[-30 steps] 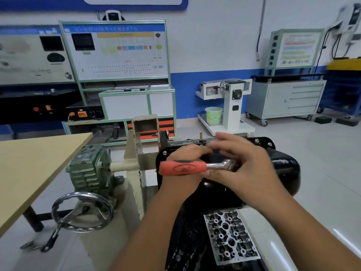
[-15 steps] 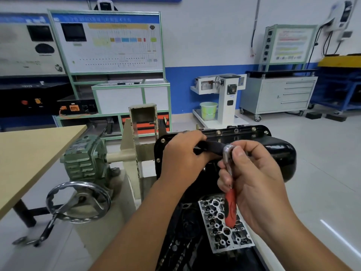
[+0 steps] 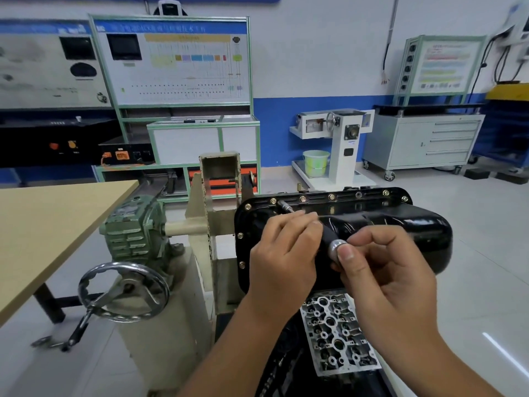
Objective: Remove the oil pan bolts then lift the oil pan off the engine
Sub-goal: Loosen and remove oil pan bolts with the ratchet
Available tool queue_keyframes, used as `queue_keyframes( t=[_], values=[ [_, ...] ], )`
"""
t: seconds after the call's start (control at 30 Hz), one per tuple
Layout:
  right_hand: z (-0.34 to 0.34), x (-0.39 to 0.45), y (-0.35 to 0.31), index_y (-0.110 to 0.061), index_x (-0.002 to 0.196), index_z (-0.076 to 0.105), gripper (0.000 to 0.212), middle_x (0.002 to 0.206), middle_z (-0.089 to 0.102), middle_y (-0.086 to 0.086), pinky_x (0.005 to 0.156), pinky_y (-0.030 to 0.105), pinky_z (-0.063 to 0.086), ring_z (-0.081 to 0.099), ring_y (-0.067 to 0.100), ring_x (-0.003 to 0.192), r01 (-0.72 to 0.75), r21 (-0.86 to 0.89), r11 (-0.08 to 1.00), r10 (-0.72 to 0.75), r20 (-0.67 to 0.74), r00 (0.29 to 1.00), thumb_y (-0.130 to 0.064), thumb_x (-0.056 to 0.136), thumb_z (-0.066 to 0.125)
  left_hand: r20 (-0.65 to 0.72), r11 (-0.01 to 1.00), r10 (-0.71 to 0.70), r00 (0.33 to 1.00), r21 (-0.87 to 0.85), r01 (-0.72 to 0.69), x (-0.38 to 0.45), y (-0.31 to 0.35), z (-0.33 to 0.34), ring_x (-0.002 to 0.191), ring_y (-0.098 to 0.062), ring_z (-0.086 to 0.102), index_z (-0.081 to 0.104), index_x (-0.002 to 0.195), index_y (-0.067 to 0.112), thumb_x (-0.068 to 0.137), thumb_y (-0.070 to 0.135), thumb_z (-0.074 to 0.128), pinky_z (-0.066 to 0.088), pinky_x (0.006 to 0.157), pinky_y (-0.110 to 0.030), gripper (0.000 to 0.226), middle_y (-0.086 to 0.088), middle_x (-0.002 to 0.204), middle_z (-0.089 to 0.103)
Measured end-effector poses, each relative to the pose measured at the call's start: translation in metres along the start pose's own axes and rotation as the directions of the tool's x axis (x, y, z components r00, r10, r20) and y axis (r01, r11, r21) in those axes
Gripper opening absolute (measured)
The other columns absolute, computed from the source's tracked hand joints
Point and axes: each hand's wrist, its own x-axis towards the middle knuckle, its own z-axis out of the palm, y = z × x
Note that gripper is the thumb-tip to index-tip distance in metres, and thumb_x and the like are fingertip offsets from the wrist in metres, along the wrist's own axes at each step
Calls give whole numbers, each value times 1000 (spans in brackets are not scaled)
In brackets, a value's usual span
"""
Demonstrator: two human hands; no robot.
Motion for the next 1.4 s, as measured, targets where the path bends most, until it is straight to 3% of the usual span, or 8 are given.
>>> queue_keyframes(
  t=[0.23,0.4,0.67,0.9,1.13,1.27,1.33,1.4],
  values=[
    [-6,-2,3,-39,99,60,8,74,70,-4,39,42,44,63,27,54,133,-55,990,-131,40,991,-37,96,67,-50,999,34,998,-36,-36,-7,4,-2,102,-37,69,57,109,9,89,-6,73,61,78,-41,29,-15,108,75],
    [0,9,6,-35,97,58,10,72,68,6,45,47,46,62,33,57,103,-30,994,-101,73,992,-38,95,67,-32,998,-52,998,40,53,-4,-3,-3,96,-37,70,76,95,-3,83,-9,78,62,73,-43,13,-15,107,75],
    [-17,23,2,-33,96,56,16,78,65,-5,46,34,44,59,16,53,351,-198,915,-306,228,924,-21,98,66,3,997,-76,997,34,76,1,3,-5,97,-36,71,75,94,-4,84,-12,72,61,78,-43,14,-14,108,75],
    [-30,38,-25,-41,106,60,8,76,64,-3,51,43,52,62,18,61,198,-174,965,-175,136,975,-41,98,61,-36,995,-98,995,25,99,5,3,-5,96,-35,70,73,91,-6,87,-10,58,59,86,-35,16,-15,104,75],
    [2,34,-14,-17,59,57,54,58,57,-3,49,18,37,49,12,51,56,-375,925,4,158,987,-67,75,67,-140,973,-219,966,39,226,2,15,2,92,-36,69,71,86,-8,91,-1,64,58,81,-38,11,-16,100,73],
    [15,35,-9,-15,59,52,57,49,45,-1,50,25,37,47,17,52,121,-450,885,-64,141,988,-65,84,61,-216,962,-262,941,19,272,8,16,2,84,-36,68,71,91,-7,95,4,57,55,79,-37,18,-15,91,72],
    [17,35,-10,-15,60,47,54,49,40,-6,50,29,37,43,16,49,217,-528,821,-152,164,975,-56,90,62,-201,964,-258,945,9,265,8,12,0,81,-36,67,71,94,-5,87,-6,67,55,75,-40,8,-13,87,71],
    [17,32,-8,-13,62,45,51,54,42,-6,51,36,41,44,18,51,301,-552,777,-221,208,953,-46,95,65,-154,957,-286,946,10,291,7,12,-3,78,-34,65,70,97,-2,73,-14,78,52,70,-39,28,-10,85,69]
  ],
)
